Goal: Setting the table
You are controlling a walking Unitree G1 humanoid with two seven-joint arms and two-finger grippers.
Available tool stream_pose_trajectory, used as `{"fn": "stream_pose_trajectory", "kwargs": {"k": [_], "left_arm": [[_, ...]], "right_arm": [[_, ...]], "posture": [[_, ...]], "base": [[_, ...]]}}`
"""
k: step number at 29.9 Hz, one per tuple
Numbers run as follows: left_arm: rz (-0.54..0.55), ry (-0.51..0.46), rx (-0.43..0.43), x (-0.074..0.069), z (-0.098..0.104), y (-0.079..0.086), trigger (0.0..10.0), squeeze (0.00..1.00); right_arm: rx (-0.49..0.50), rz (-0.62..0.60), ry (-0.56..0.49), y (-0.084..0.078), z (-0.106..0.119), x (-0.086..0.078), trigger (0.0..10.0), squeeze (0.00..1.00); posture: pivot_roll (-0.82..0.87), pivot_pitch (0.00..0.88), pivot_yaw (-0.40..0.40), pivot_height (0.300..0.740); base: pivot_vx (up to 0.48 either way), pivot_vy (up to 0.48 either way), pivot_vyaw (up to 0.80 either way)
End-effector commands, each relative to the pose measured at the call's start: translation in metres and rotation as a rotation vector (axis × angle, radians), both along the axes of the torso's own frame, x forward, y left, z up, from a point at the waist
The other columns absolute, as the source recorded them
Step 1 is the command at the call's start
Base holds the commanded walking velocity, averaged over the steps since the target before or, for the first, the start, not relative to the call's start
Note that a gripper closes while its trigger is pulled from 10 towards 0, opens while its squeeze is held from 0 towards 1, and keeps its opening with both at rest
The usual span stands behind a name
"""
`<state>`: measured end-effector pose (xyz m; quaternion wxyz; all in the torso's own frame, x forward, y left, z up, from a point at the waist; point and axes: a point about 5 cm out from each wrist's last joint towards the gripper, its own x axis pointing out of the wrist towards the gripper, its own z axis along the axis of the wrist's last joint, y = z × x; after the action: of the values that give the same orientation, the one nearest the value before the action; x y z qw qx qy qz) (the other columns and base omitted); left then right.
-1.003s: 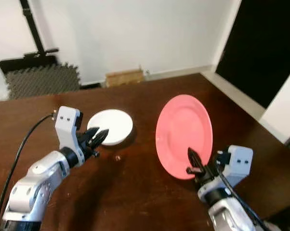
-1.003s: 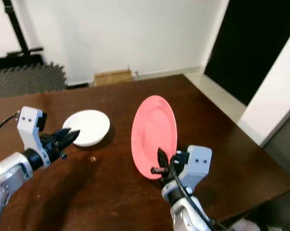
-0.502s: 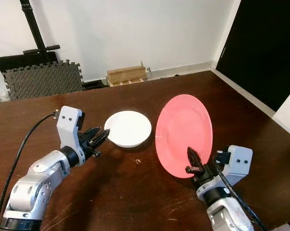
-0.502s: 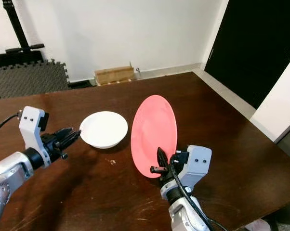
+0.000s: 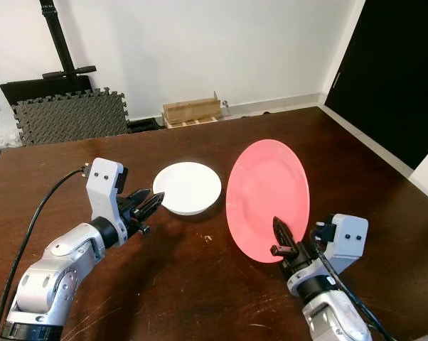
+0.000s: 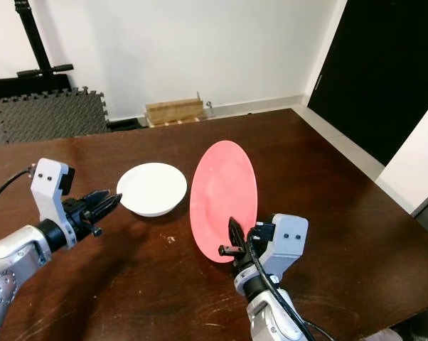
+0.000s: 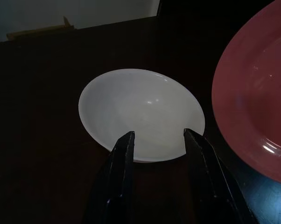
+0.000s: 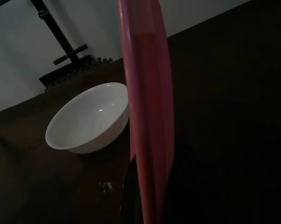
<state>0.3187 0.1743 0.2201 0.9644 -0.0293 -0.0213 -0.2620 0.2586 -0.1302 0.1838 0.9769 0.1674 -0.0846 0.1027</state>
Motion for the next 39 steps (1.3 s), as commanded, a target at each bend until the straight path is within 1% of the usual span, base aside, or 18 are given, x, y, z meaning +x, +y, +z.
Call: {"fn": "stream_pose_trajectory", "kwargs": {"k": [1,12,13,21,22,23,24,26,27,29,30,32,34,35,36,37,38,39], "left_arm": [[0.002,0.008,0.017,-0.002,-0.005,0.001,10.0,0.0],[0.005,0.016,0.015,-0.005,-0.009,-0.002,10.0,0.0],[0.008,0.02,-0.005,-0.006,-0.01,-0.003,10.0,0.0],[0.03,0.024,0.006,-0.006,-0.011,-0.003,10.0,0.0],[0.034,0.025,0.027,-0.007,-0.012,-0.001,10.0,0.0],[0.034,0.025,0.027,-0.007,-0.012,-0.001,10.0,0.0],[0.036,0.023,0.04,-0.007,-0.012,0.0,10.0,0.0],[0.048,0.023,0.044,-0.007,-0.012,0.005,10.0,0.0],[0.069,0.017,0.051,-0.005,-0.01,0.011,10.0,0.0],[0.089,0.009,0.074,-0.002,-0.008,0.015,10.0,0.0],[0.093,0.008,0.079,-0.002,-0.008,0.016,10.0,0.0],[0.143,-0.015,0.093,0.003,0.0,0.029,10.0,0.0],[0.18,-0.037,0.104,0.006,0.006,0.038,10.0,0.0],[0.19,-0.041,0.11,0.006,0.008,0.041,10.0,0.0],[0.201,-0.047,0.118,0.006,0.009,0.045,10.0,0.0],[0.201,-0.047,0.118,0.006,0.009,0.045,10.0,0.0],[0.218,-0.052,0.127,0.006,0.01,0.049,10.0,0.0],[0.228,-0.053,0.129,0.006,0.011,0.05,10.0,0.0]], "right_arm": [[-0.005,-0.003,-0.005,-0.001,-0.001,0.0,10.0,0.0],[-0.021,-0.008,-0.006,0.0,-0.001,0.0,10.0,0.0],[-0.017,-0.01,-0.006,-0.001,-0.001,0.001,10.0,0.0],[-0.015,-0.004,-0.005,-0.001,0.0,0.002,10.0,0.0],[-0.02,0.072,-0.009,0.006,0.003,0.0,10.0,0.0],[-0.02,0.072,-0.009,0.006,0.003,0.0,10.0,0.0],[-0.023,0.121,-0.013,0.011,0.005,-0.002,10.0,0.0],[-0.023,0.28,-0.021,0.03,0.012,-0.008,10.0,0.0],[-0.062,0.461,-0.062,0.057,0.023,-0.014,10.0,0.0],[-0.062,0.581,-0.065,0.075,0.028,-0.016,10.0,0.0],[-0.057,0.6,-0.061,0.078,0.029,-0.016,10.0,0.0],[-0.106,0.687,0.015,0.095,0.016,-0.013,10.0,0.0],[-0.106,0.747,0.079,0.109,0.007,-0.011,10.0,0.0],[-0.089,0.771,0.087,0.113,0.006,-0.012,10.0,0.0],[-0.086,0.786,0.108,0.119,0.003,-0.011,10.0,0.0],[-0.086,0.786,0.108,0.119,0.003,-0.011,10.0,0.0],[-0.083,0.788,0.13,0.125,0.0,-0.009,10.0,0.0],[-0.071,0.784,0.14,0.126,0.0,-0.008,10.0,0.0]], "posture": [[0.05,0.078,0.04,0.74],[0.04,0.078,0.038,0.74],[0.04,0.075,0.037,0.74],[0.04,0.072,0.03,0.74],[0.05,0.07,0.026,0.74],[0.05,0.07,0.026,0.74],[0.05,0.07,0.026,0.74],[0.05,0.069,0.026,0.74],[0.04,0.069,0.031,0.74],[0.04,0.069,0.033,0.74],[0.04,0.069,0.033,0.74],[0.04,0.07,0.032,0.74],[0.05,0.072,0.028,0.74],[0.05,0.074,0.024,0.74],[0.05,0.075,0.023,0.74],[0.05,0.075,0.023,0.74],[0.06,0.08,0.018,0.74],[0.07,0.079,0.015,0.74]], "base": [[0.0,0.0,0.0],[0.0,0.0,0.0],[0.0,0.0,0.0],[0.0,0.0,0.0],[0.0,0.0,0.0],[0.0,0.0,0.0],[0.0,0.0,0.0],[0.0,0.0,0.0],[0.0,0.0,0.0],[0.0,0.0,0.0],[0.0,0.0,0.0],[0.0,0.0,0.0],[0.0,0.0,0.0],[0.0,0.0,0.0],[0.0,0.0,0.0],[0.0,0.0,0.0],[0.0,0.0,0.0],[0.0,0.0,0.0]]}}
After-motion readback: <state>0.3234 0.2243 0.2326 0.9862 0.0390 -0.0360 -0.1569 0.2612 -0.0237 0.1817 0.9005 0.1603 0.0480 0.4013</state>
